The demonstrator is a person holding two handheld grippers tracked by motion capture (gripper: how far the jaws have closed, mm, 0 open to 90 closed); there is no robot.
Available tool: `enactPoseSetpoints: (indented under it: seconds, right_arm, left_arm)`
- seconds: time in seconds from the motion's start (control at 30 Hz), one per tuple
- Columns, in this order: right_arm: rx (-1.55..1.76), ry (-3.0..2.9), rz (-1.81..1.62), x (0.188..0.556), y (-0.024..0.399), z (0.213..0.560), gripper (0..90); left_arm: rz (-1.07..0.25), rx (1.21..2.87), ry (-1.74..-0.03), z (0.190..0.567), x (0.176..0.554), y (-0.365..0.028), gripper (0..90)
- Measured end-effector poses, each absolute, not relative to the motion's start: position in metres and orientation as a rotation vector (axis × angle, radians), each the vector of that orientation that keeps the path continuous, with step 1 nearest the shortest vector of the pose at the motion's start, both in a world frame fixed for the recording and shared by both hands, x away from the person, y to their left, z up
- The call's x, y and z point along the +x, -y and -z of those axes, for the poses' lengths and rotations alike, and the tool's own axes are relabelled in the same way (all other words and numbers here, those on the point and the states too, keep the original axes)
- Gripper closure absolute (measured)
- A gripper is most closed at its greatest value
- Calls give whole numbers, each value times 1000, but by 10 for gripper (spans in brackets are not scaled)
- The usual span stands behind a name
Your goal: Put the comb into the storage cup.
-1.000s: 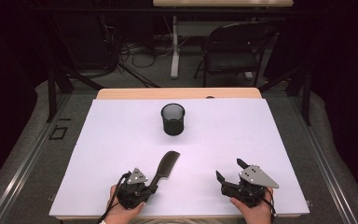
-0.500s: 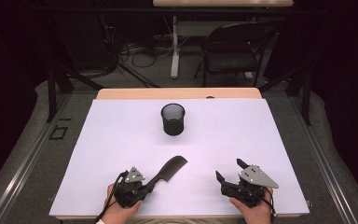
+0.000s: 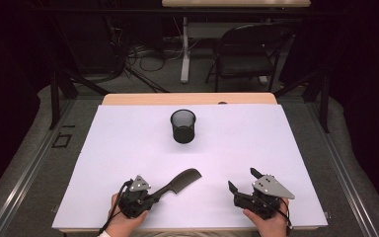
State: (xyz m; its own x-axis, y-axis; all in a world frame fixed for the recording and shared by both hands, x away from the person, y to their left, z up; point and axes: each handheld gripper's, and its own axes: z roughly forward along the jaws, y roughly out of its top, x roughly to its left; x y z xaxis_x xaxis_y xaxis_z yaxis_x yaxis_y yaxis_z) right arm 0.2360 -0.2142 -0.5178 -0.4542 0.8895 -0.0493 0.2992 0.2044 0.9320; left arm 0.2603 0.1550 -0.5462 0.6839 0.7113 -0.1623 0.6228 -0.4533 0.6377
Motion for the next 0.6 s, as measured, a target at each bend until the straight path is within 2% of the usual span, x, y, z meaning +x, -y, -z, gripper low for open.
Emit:
enactPoseSetpoints:
  seconds: [0.6]
  right_arm:
    - [1109,-1885,-1246,236,214,518,169]
  left_arm:
    - [-171,2166,-1005,541,260,-158,900]
